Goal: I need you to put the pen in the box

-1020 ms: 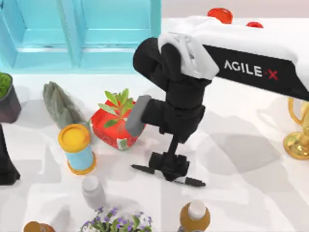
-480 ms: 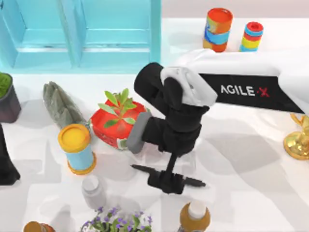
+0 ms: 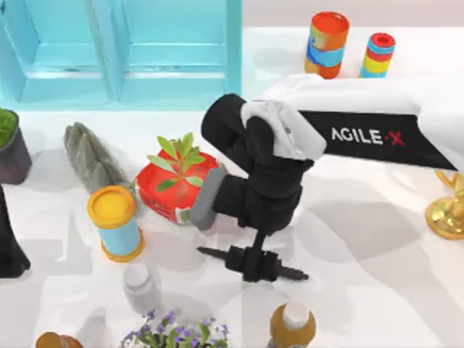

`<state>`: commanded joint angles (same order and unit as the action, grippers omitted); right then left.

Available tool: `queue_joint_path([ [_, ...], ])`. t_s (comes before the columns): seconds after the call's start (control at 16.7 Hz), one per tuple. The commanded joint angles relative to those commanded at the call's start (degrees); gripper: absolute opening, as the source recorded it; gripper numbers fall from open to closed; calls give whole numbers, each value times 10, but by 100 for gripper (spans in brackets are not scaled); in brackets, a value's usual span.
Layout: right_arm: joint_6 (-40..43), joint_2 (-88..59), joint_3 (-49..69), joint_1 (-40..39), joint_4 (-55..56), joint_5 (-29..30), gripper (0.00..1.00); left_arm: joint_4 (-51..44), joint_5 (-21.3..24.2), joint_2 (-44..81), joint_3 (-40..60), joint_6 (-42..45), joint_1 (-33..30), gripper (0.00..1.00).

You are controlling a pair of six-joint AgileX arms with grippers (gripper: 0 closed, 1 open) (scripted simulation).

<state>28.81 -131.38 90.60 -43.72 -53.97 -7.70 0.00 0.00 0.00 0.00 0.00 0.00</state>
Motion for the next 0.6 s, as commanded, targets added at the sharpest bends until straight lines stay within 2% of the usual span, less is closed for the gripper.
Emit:
queue_joint_path([
  [0.42,0,0,0,0,0,0,2,0,0,0,0,0,0,100],
  [0.6,0,0,0,0,0,0,0,0,0,0,0,0,0,100],
])
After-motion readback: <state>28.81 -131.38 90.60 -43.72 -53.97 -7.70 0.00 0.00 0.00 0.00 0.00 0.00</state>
